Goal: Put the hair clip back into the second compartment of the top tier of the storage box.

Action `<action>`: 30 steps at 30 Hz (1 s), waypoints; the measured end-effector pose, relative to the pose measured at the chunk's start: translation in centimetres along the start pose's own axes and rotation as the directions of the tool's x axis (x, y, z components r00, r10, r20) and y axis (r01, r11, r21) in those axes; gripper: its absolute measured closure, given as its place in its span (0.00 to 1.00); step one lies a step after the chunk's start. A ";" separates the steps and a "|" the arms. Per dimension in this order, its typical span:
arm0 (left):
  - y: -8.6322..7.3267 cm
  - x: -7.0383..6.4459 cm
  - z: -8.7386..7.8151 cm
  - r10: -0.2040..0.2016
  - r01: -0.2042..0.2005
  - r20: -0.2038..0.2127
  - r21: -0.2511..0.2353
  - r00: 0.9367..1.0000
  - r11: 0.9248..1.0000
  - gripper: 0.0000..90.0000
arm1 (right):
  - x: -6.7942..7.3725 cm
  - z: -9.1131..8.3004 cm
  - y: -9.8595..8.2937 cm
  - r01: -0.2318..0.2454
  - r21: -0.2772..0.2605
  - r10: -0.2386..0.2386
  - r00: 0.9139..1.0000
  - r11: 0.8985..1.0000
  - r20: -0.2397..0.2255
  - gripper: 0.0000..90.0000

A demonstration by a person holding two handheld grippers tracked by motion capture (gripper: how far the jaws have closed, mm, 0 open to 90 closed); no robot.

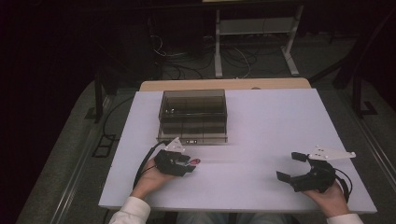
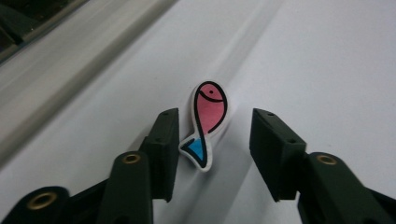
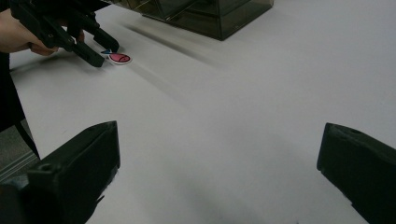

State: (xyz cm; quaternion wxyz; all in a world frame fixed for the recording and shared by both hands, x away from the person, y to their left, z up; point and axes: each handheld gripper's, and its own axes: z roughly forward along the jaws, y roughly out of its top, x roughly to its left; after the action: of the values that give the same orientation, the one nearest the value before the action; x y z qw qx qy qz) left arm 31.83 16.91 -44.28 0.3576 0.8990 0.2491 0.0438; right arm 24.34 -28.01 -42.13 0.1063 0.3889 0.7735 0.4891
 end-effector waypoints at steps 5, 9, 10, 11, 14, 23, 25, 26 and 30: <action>0.0 0.0 0.0 0.019 -0.019 -0.025 0.003 0.999 1.000 0.69 | 0.0 0.0 0.0 0.000 0.000 0.000 1.000 1.000 -0.001 0.00; 0.0 -0.1 0.0 0.051 -0.050 -0.051 0.015 0.997 0.999 0.76 | 0.0 0.0 0.0 0.001 0.002 -0.001 1.000 1.000 -0.002 0.00; 0.0 -0.1 0.0 0.055 -0.054 -0.055 0.018 0.997 0.998 0.78 | 0.0 0.0 0.0 0.000 0.002 0.000 1.000 1.000 -0.002 0.00; 0.1 -0.1 0.0 0.056 -0.055 -0.054 0.020 0.997 0.998 0.80 | 0.0 0.0 0.0 -0.001 0.002 0.001 1.000 1.000 -0.002 0.00; 0.2 0.0 0.0 0.050 -0.049 -0.046 0.024 0.998 0.999 0.81 | 0.0 0.0 0.0 0.001 0.002 -0.001 1.000 1.000 -0.003 0.00; 0.3 0.5 -0.1 0.003 -0.003 -0.025 0.027 1.000 1.000 0.81 | 0.0 0.0 0.0 0.003 -0.001 -0.003 1.000 1.000 -0.003 0.00; 0.3 0.6 -0.3 -0.007 0.008 -0.015 0.024 1.000 1.000 0.82 | 0.0 0.0 0.1 0.004 0.000 -0.004 1.000 1.000 -0.004 0.00; 0.3 0.6 -0.4 -0.012 0.012 -0.011 0.017 1.000 1.000 0.82 | 0.0 0.0 0.1 0.004 0.001 -0.004 1.000 1.000 -0.004 0.00; 0.3 0.6 -0.6 -0.025 0.025 -0.002 0.004 1.000 1.000 0.82 | -0.1 0.0 0.1 0.002 0.002 -0.002 1.000 1.000 -0.004 0.00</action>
State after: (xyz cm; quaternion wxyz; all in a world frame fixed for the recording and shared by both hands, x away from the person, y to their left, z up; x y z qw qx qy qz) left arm 32.35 17.40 -43.66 0.3560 0.8965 0.2608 0.0397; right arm 24.41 -28.03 -42.10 0.1051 0.3871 0.7745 0.4891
